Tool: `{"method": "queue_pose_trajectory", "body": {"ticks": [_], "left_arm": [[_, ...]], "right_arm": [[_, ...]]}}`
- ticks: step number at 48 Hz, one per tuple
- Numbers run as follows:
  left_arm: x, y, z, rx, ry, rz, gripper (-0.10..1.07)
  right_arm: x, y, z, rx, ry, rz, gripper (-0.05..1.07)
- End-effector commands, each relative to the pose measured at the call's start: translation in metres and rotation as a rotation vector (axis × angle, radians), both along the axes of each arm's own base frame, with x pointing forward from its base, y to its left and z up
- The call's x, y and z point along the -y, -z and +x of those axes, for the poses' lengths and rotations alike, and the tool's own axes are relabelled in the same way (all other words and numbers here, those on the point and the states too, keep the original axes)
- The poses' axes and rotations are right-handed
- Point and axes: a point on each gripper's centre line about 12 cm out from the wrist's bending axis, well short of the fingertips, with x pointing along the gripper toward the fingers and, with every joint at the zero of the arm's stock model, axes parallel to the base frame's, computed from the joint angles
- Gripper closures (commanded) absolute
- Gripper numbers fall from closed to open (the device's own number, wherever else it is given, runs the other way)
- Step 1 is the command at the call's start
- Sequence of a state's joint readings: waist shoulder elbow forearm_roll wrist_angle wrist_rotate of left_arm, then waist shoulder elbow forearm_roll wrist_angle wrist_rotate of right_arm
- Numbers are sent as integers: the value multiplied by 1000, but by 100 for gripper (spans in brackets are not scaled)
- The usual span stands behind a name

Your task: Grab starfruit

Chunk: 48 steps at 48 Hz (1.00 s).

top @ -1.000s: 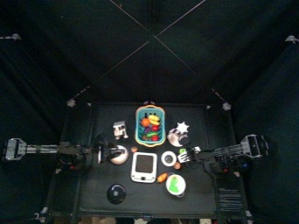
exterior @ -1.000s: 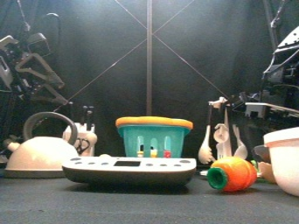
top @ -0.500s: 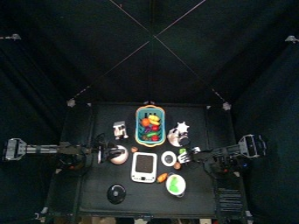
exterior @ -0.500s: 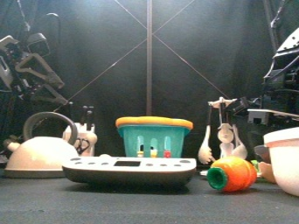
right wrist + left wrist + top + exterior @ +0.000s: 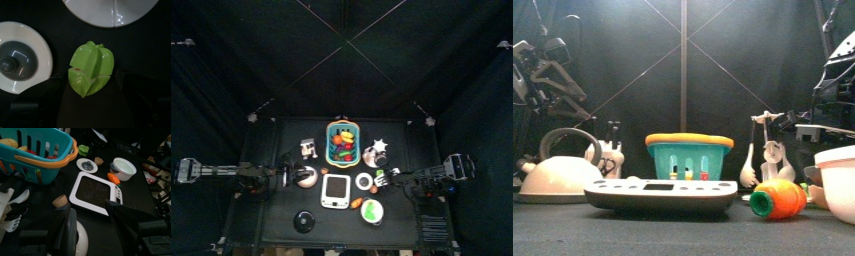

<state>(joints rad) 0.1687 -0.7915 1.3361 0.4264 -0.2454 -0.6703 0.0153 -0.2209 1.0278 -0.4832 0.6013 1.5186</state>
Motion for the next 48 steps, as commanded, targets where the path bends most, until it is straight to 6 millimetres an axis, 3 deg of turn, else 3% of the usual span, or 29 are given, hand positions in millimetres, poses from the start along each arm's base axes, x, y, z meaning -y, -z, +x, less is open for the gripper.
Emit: {"method": "queue_pose_trajectory", "body": {"ticks": [1,16,31,39,48], "left_arm": [[-1,-5,3,17,0,2,6],[-1,-5,3,17,-1,1,6],[-1,-6,3,17,-1,2,6],[-1,-6,3,18,0,2,6],[-1,-6,3,17,-1,1,6]], "right_arm": [[-1,-6,6,26,-1,4,4],[-5,-13,14,53,-19,3,33],[-25,-36,45,131,-113,-8,34],[-26,-36,48,123,-120,-16,34],[-25,-50,61,165,-181,-68,34]]}}
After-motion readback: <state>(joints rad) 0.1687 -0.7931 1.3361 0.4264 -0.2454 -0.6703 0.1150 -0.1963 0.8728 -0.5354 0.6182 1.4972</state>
